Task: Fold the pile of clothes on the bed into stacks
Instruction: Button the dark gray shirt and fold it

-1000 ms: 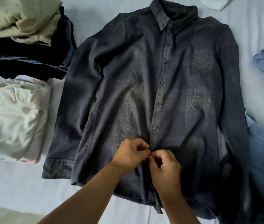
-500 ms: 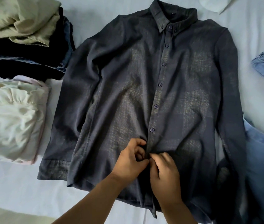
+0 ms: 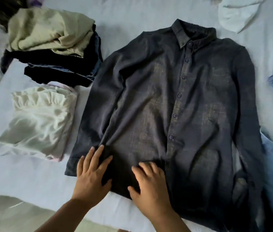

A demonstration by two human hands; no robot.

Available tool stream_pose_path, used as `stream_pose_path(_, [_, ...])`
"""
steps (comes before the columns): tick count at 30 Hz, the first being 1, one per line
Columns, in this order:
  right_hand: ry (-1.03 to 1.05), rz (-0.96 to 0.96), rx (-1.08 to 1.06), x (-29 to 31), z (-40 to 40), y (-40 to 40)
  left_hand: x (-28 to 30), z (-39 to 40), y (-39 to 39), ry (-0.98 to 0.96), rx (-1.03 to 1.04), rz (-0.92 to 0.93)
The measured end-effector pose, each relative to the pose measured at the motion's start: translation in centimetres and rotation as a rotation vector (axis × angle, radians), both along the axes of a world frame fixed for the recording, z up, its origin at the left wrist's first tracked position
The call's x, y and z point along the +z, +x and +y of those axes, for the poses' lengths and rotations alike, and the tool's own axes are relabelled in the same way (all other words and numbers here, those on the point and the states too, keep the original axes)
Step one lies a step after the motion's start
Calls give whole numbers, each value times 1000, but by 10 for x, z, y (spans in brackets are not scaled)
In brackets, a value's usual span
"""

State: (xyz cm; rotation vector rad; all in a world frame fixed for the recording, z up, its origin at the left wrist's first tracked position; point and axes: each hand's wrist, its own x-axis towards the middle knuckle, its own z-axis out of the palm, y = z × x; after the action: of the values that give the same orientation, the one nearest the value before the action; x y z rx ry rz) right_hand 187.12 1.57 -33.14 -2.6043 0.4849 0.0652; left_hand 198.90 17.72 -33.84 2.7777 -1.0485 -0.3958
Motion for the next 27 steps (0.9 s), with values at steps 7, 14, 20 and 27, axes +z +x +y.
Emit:
stream_pose_path(7, [-113,115,-86,-9,16,-4,5,12,17,-102,137,42])
stream_pose_path(14, [-28,-92,-12,-9,29,1,24,34,26,28,344,68])
stream_pose_path(20, [-135,85,-62,-9,41,-2,17,46,31,135,325,-76])
stream_pose_path(27, [119,-41,26,7,30,-12,10,57,22,148,10,-125])
